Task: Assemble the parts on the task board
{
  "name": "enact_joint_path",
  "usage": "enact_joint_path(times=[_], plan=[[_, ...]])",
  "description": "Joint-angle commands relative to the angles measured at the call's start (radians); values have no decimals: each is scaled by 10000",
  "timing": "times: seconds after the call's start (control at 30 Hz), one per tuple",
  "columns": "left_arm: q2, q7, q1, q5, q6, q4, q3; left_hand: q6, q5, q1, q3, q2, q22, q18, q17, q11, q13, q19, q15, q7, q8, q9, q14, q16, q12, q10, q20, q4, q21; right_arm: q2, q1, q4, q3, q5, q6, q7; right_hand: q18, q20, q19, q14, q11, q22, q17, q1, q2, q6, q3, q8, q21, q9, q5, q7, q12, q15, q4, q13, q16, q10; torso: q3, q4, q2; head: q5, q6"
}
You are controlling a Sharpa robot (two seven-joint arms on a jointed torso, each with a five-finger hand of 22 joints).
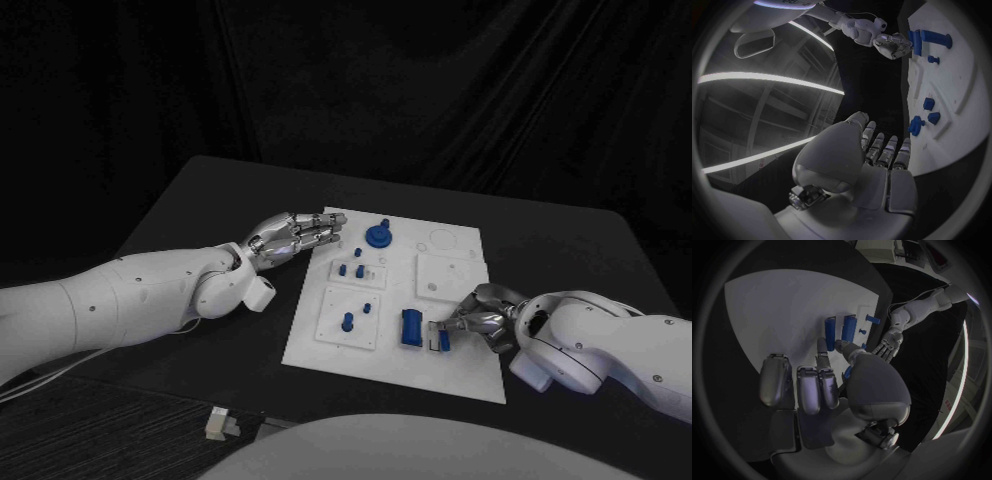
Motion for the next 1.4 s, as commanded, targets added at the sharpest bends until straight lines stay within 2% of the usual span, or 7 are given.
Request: enact_joint_path(times=[0.03,0.47,0.67,0.7,0.83,0.93,1.4], plan=[[27,198,-15,74,138,14,10,-42,32,-63,59,-64,-14,-116,13,76,7,38,74,12,28,3,-23,48,58,25,4,-13,-23,39,-8,-23,1,43,-72,-13,-54,3,-16,839,-49,1771,1768,-59,37,-69,353,44,-29,23,-58,21,25,-42,-280,2635,-43,1083,0,1,-2,-23,0],[-37,167,-17,74,145,21,10,-42,32,-63,59,-64,-14,-116,13,76,7,38,74,12,28,3,-23,48,58,25,4,-13,-23,249,-42,-155,0,44,439,-382,-22,-1,-72,826,-51,1726,1702,-277,112,-122,267,100,-182,119,-183,18,25,-46,-147,2635,-82,1083,-1,0,-5,5,0],[-37,167,-17,74,153,18,10,-42,32,-63,59,-64,-14,-116,13,76,7,38,74,12,28,3,-23,48,58,25,4,-13,-23,282,-51,-182,0,44,417,-419,-17,-3,-79,823,-57,1719,1684,-379,148,-136,165,129,-208,164,-254,10,25,-49,-68,2635,-92,1083,-1,-1,-5,27,0],[-37,168,-17,74,154,18,10,-42,32,-63,59,-64,-14,-116,13,76,7,38,74,12,28,3,-23,48,58,25,4,-13,-23,284,-52,-183,0,44,413,-421,-18,-4,-77,823,-59,1719,1679,-485,179,-150,66,145,-211,193,-487,5,25,-50,27,2635,-95,1083,0,1,-5,22,0],[-35,165,-17,74,160,15,10,-42,32,-63,59,-64,-14,-116,13,76,7,38,74,12,28,3,-23,48,58,25,4,-13,-23,296,-54,-187,0,21,387,-426,-14,-7,-82,822,-62,1712,1670,-600,238,-169,-44,160,-236,225,-681,4,25,-55,150,2635,-100,1083,0,4,-6,5,0],[-32,163,-18,74,165,11,10,-42,32,-63,59,-64,-14,-116,13,76,7,38,74,12,28,3,-23,48,58,25,4,-13,-23,302,-56,-189,0,-6,354,-417,-9,-13,-87,819,-67,1707,1654,-731,297,-197,-237,175,-261,265,-414,0,25,-59,311,2635,-109,1083,1,2,-5,10,0],[1,134,-24,74,212,-8,10,-35,36,-74,116,-77,-26,-114,15,77,7,31,84,20,30,4,-16,59,60,26,4,-34,-27,277,-61,-173,0,-327,175,-275,16,-15,-132,809,-67,1671,1606,-776,344,-234,-416,181,-389,298,-627,-2,25,-60,413,2635,-136,1083,-1,-2,-6,31,0]])
